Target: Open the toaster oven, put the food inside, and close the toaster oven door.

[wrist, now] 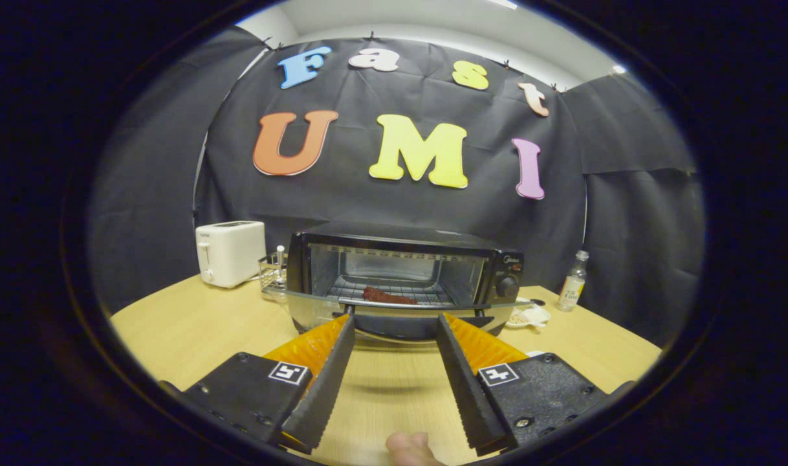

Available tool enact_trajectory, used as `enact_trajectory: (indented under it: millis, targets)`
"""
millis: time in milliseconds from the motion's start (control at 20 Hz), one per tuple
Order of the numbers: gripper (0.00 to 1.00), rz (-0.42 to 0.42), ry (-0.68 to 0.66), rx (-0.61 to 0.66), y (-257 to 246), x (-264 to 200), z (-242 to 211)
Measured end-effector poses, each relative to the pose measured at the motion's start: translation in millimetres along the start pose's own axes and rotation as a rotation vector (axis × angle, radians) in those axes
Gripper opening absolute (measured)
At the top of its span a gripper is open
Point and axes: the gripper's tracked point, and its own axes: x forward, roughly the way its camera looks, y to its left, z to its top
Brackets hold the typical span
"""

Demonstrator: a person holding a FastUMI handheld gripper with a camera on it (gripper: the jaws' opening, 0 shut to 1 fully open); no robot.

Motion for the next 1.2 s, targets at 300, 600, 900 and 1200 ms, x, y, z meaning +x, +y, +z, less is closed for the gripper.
enact_trajectory:
  millis: [300, 600, 900, 1200]
  targets:
    - [0.82, 0.020, -0.023, 0.026, 0, 20, 27]
    - [0.98, 0.049, 0.011, 0.059, -4, 50, 61]
    - [0.99, 0.081, -0.069, 0.062, -35, -12, 114]
    - [1.00, 0.056, -0.196, 0.054, -91, -120, 187]
